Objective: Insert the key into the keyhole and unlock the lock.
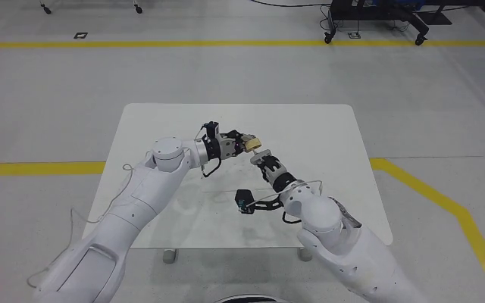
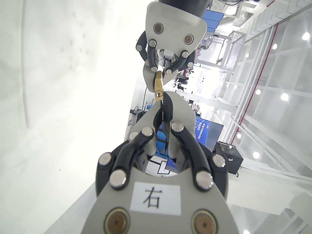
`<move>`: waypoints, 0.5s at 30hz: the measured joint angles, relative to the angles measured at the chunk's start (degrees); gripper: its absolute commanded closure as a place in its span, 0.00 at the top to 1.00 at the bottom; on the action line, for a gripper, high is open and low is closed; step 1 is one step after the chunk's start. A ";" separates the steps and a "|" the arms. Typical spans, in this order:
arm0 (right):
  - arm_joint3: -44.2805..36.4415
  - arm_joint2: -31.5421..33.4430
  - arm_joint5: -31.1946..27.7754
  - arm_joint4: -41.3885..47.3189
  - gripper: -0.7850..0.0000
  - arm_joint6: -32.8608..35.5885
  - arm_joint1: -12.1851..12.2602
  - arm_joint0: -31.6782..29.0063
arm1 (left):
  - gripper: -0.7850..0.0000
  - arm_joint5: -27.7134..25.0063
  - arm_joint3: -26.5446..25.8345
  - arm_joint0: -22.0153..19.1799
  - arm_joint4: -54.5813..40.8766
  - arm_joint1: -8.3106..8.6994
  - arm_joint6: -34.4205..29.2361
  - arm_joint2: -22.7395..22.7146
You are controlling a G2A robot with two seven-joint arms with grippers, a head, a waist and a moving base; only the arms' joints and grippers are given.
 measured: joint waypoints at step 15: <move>0.57 0.63 -1.10 0.01 0.00 0.58 -0.60 -0.03 | 0.00 0.93 -0.43 0.44 1.98 -0.35 -0.76 -1.29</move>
